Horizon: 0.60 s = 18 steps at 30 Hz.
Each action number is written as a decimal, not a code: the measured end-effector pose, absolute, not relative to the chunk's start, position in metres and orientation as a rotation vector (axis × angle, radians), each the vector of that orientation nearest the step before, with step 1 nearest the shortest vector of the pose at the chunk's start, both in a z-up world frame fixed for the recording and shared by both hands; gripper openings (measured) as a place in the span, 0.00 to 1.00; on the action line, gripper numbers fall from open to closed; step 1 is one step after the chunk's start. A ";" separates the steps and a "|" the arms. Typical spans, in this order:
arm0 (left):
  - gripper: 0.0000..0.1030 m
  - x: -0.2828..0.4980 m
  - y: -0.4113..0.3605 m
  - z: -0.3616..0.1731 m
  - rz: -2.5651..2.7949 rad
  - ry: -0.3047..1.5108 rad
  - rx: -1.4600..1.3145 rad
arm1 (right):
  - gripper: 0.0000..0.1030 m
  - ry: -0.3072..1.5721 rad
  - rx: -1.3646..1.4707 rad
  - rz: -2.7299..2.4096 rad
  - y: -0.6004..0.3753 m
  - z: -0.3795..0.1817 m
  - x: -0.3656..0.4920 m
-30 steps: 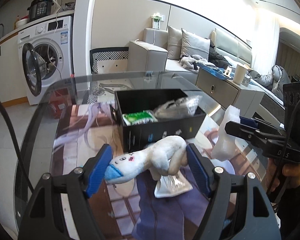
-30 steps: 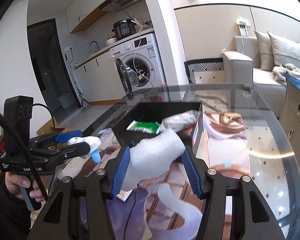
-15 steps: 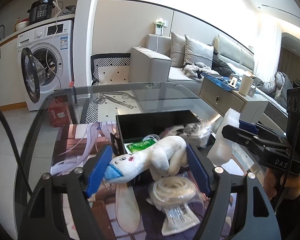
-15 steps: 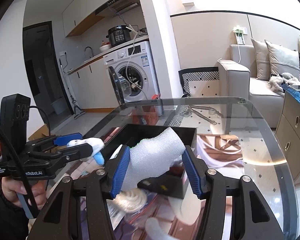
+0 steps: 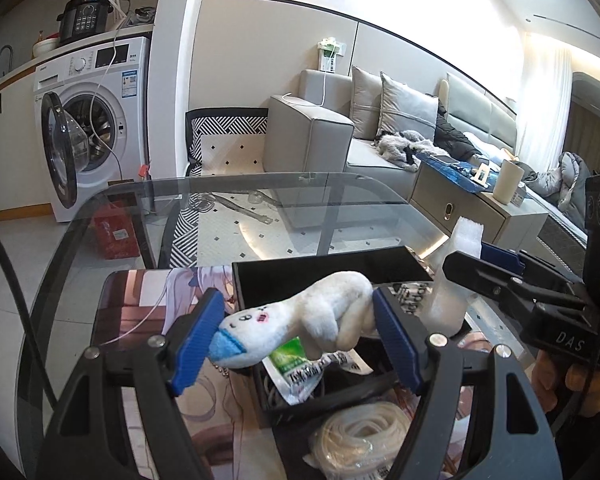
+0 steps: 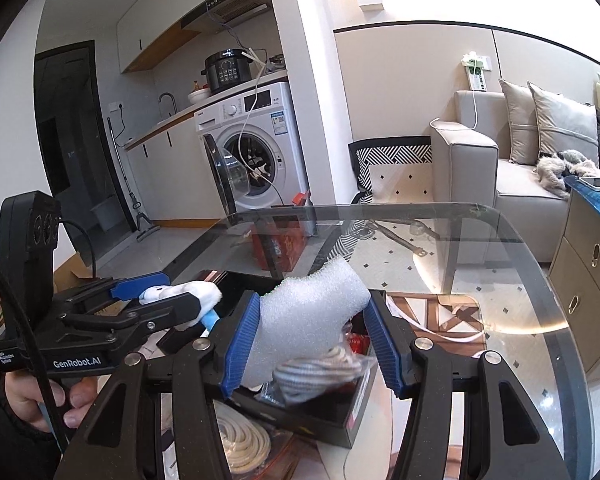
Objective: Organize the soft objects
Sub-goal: 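Lower the plush toy and foam into the black box and open both grippers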
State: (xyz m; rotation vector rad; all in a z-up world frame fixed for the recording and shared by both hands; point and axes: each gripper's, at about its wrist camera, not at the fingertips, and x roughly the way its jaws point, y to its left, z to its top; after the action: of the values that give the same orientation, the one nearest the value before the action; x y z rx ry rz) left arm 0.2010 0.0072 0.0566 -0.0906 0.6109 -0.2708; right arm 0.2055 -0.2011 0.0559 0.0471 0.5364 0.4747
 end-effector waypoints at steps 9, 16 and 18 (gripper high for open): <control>0.74 0.217 0.008 0.051 -0.251 0.618 -0.093 | 0.53 0.591 0.011 0.500 -0.181 0.043 0.228; 0.74 0.219 0.008 0.048 -0.257 0.627 -0.092 | 0.59 0.594 -0.006 0.505 -0.176 0.040 0.230; 0.74 0.219 0.007 0.048 -0.259 0.628 -0.092 | 0.67 0.591 -0.009 0.500 -0.180 0.040 0.227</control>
State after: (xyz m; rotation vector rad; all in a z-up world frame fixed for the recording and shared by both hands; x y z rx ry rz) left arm 0.2193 0.0065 0.0481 -0.0917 0.6281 -0.2589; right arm 0.2267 -0.1805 0.0402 -0.0093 0.5911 0.4996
